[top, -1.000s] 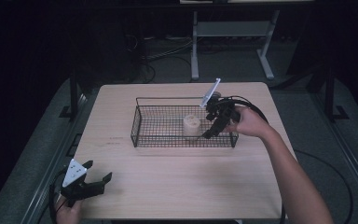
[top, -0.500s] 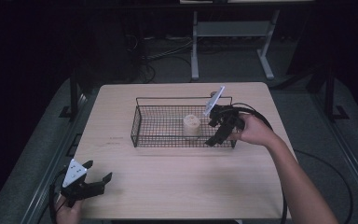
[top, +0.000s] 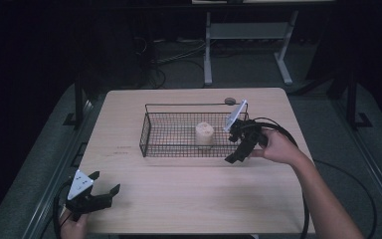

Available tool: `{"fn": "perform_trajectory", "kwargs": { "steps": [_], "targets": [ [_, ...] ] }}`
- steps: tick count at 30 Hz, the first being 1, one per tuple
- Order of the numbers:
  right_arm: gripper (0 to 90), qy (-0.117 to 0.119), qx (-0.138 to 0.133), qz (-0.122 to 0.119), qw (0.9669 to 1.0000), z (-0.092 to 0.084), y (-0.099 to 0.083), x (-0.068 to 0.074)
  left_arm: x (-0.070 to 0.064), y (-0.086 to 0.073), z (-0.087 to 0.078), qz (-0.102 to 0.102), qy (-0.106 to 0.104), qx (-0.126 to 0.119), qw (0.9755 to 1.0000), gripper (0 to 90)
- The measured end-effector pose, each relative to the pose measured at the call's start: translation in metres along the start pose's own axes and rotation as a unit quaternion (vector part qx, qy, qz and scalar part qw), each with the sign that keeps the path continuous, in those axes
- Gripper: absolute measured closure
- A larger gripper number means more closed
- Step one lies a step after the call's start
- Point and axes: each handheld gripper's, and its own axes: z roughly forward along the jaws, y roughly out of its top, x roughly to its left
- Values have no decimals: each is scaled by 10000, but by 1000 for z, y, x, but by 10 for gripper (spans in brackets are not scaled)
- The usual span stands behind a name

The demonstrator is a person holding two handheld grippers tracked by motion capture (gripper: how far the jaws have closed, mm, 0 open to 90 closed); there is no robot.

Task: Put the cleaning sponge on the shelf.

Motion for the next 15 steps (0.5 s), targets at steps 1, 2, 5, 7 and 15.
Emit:
{"fn": "perform_trajectory", "kwargs": {
  "steps": [1,2,5,7,15],
  "targets": [
    [169,-1,-20,-11,10000,0,-2,1,0,0,0,3,1,0,10000,137],
    [169,-3,-23,4,10000,0,-3,2,0,0,0,1,0,1,10000,137],
    [169,-4,-42,-4,10000,0,-7,4,0,0,0,1,1,3,10000,137],
    [169,13,29,11,10000,1,-9,6,0,0,0,10,-2,8,10000,137],
    [169,8,-17,22,10000,2,-19,13,-1,0,1,25,-8,19,10000,137]
  ]
}}
